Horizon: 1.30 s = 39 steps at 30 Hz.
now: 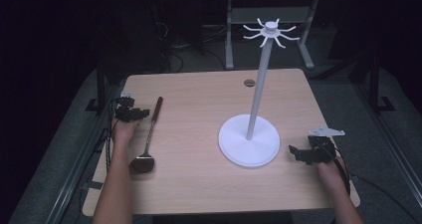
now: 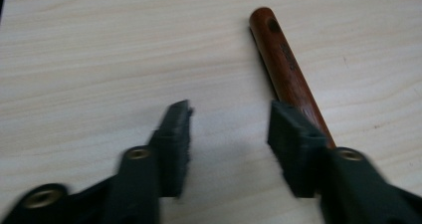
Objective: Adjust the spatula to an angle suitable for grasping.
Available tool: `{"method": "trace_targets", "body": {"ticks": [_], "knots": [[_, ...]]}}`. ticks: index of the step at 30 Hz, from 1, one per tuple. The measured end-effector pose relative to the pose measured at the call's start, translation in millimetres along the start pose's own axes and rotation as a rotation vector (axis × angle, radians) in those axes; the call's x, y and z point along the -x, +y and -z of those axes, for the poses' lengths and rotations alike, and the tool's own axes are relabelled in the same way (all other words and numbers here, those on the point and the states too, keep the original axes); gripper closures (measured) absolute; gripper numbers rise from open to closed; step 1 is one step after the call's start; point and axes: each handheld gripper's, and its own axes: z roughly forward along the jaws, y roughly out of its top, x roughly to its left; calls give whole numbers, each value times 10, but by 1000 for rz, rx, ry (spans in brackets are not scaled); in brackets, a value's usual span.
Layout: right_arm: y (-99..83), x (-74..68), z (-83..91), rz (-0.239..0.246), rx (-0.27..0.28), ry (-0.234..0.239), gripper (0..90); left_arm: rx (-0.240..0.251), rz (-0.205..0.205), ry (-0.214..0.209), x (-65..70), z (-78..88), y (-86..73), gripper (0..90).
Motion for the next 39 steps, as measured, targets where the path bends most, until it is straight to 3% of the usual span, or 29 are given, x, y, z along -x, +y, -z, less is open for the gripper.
{"method": "trace_targets", "body": {"ticks": [5,8,18,31,39], "knots": [[1,-2,4,-1,3,-2,143,-17,-14,-33,32,-30,-9,798],[1,-1,4,-1,3,-2,143,-14,-5,-47,64,-36,-8,896],[3,2,2,0,0,-2,143,-16,-54,-70,141,-52,10,897],[7,3,0,6,1,0,143,-28,-87,-91,238,-86,35,898],[9,1,1,8,1,1,143,-39,-129,-110,368,-122,70,897]]}}
